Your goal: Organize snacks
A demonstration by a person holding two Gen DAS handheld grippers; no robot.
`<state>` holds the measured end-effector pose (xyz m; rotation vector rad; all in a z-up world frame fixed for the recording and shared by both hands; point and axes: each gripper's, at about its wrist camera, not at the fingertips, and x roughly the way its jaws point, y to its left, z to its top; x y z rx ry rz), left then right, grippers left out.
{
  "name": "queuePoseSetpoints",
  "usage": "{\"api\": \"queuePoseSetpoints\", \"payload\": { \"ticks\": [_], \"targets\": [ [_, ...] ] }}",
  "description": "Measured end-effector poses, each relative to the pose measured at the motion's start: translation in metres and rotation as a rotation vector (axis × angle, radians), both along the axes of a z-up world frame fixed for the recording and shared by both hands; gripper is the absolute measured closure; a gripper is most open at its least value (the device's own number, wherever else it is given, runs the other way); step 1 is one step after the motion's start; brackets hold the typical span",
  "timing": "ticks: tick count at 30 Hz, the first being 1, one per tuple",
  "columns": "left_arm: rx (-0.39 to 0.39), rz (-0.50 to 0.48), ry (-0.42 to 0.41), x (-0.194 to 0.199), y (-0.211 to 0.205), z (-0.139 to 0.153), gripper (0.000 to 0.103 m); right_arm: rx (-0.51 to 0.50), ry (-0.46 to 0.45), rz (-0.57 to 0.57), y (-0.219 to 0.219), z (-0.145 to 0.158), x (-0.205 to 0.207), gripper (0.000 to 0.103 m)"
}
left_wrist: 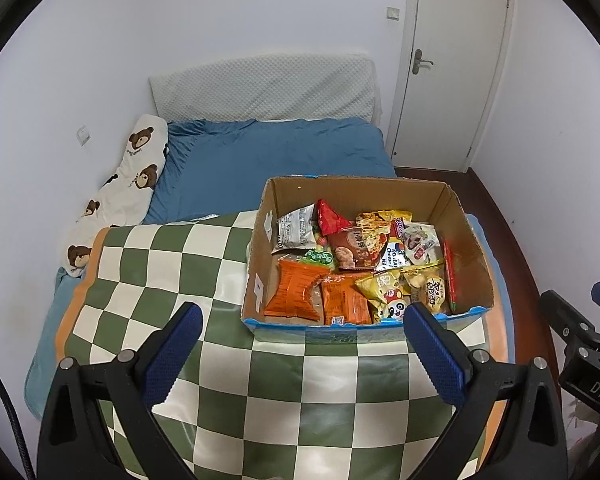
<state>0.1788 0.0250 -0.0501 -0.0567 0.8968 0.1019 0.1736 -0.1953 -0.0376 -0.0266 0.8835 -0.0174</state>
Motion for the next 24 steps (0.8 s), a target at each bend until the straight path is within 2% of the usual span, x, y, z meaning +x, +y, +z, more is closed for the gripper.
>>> {"api": "queuePoseSetpoints", "payload": {
  "ticks": [24],
  "targets": [
    [0.001, -0.010, -0.011, -0.0008, -0.0024, -0.0011, 0.000, -0.002, 0.002, 0.000, 0.0000, 0.0018, -0.0024, 0.001]
  ]
}}
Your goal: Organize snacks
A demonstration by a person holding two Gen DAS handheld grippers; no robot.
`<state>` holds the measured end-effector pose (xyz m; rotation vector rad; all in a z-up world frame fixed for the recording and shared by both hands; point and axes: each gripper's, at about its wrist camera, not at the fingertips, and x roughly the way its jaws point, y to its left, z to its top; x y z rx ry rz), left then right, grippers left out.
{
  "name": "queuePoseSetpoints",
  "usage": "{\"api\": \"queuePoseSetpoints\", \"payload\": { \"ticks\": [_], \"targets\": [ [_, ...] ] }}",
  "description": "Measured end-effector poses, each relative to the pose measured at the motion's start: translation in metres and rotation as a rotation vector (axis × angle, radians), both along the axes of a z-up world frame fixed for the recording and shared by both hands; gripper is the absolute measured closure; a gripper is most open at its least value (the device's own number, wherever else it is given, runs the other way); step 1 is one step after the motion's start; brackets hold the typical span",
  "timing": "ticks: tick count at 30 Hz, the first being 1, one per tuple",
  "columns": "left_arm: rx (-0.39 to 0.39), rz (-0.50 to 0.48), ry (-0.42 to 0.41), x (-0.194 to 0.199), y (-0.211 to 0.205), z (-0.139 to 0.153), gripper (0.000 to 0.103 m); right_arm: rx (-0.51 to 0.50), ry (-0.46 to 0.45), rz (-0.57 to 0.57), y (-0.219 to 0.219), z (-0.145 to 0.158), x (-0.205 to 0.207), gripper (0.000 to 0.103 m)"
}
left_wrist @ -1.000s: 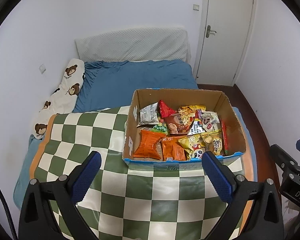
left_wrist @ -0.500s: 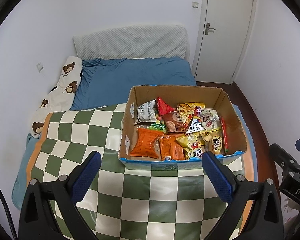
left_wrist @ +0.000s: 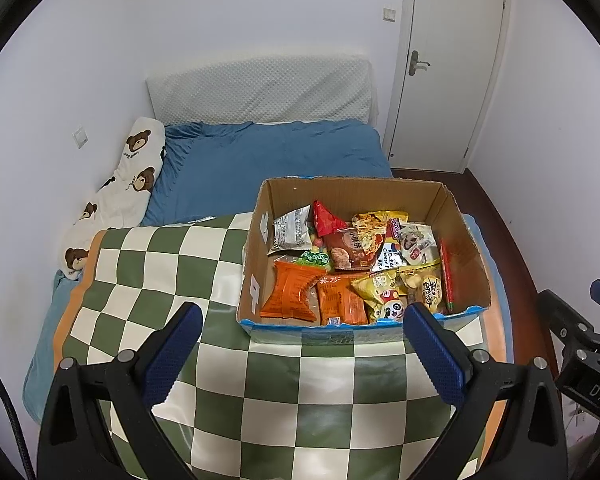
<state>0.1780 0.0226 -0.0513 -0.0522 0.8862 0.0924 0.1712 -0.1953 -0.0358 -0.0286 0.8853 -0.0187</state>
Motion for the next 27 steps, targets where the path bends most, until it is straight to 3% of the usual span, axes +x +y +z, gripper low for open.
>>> {"api": "queuePoseSetpoints", "payload": {
  "ticks": [27],
  "targets": [
    [-0.003, -0.006, -0.010, -0.0065, -0.0017, 0.0058, 0.000, 0.005, -0.004, 0.007, 0.0004, 0.0074, -0.0035, 0.001]
  ]
}}
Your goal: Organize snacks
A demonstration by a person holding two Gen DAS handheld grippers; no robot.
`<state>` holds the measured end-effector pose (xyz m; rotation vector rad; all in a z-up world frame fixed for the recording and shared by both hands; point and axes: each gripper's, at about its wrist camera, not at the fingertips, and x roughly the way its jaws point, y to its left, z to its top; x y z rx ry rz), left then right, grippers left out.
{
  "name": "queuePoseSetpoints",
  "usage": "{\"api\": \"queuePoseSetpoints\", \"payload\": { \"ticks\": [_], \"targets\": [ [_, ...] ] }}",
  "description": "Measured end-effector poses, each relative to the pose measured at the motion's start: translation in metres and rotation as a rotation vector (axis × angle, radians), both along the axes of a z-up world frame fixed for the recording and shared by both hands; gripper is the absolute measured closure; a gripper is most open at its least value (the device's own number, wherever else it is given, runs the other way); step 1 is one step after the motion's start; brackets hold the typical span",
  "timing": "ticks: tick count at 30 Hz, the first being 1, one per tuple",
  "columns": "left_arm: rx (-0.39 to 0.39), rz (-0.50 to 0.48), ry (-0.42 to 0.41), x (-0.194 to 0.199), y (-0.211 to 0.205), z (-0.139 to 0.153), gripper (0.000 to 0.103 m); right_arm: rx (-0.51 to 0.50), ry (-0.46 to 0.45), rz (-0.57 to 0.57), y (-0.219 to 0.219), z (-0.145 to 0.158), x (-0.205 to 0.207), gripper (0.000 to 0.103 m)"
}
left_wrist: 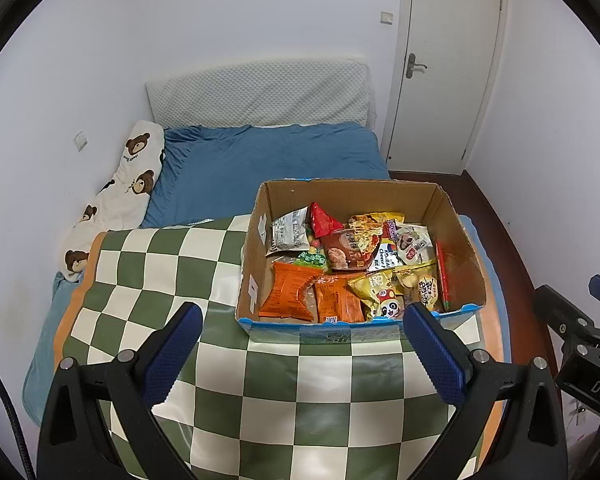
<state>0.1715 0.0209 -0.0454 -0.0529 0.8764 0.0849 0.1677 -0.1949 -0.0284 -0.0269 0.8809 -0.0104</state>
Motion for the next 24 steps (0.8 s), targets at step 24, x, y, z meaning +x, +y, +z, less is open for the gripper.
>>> {"api": "queuePoseSetpoints", "payload": {
  "ticks": [24],
  "targets": [
    [0.007, 0.002, -0.004, -0.0055, -0.0018, 0.0012, 0.000, -0.002, -0.001, 0.011, 0.0023, 0.0041, -0.0040, 0.001]
  ]
}}
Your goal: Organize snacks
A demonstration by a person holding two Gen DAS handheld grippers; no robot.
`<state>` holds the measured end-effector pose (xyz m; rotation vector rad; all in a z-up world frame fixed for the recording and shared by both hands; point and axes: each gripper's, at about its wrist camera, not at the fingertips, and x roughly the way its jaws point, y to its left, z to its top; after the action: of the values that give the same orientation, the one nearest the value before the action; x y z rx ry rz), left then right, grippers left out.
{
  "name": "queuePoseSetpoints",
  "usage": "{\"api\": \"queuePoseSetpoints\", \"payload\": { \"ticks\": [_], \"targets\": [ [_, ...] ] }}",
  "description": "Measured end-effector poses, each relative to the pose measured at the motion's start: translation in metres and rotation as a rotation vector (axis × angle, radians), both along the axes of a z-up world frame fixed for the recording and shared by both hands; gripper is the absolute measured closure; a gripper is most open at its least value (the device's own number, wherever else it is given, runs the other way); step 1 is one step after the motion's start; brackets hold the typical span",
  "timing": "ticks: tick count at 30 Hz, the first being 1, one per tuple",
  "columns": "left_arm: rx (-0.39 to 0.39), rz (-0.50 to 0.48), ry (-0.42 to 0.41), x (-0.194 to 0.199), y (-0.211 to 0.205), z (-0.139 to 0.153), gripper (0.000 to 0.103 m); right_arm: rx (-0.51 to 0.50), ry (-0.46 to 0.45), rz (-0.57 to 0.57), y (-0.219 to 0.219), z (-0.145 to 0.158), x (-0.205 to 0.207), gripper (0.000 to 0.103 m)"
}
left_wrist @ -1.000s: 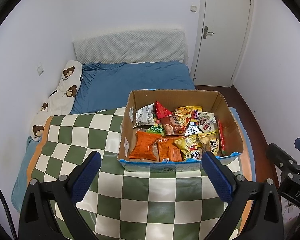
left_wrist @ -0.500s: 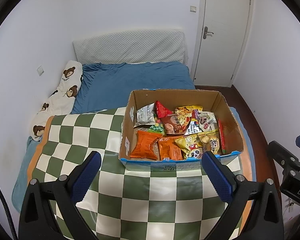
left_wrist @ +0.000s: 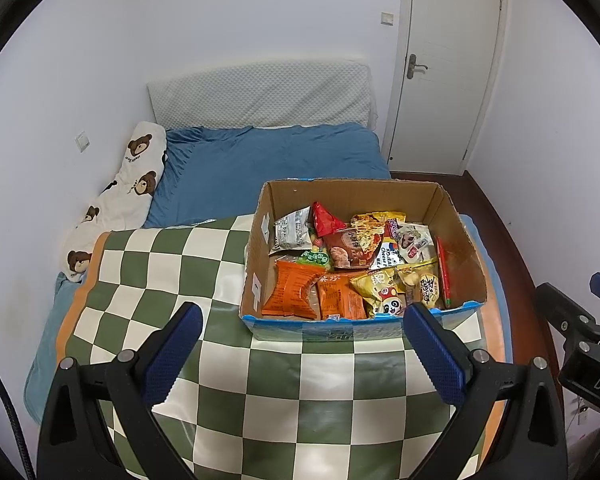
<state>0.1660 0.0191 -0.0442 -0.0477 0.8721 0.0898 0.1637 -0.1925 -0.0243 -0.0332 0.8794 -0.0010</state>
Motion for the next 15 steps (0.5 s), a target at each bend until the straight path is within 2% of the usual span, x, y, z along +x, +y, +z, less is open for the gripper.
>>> {"api": "queuePoseSetpoints", "payload": {
  "ticks": [15],
  "targets": [
    [0.003, -0.001, -0.009, -0.0020, 0.0006, 0.0030, 0.000, 0.002, 0.001, 0.001, 0.0016, 0.0008, -0.0018, 0.001]
  ]
}}
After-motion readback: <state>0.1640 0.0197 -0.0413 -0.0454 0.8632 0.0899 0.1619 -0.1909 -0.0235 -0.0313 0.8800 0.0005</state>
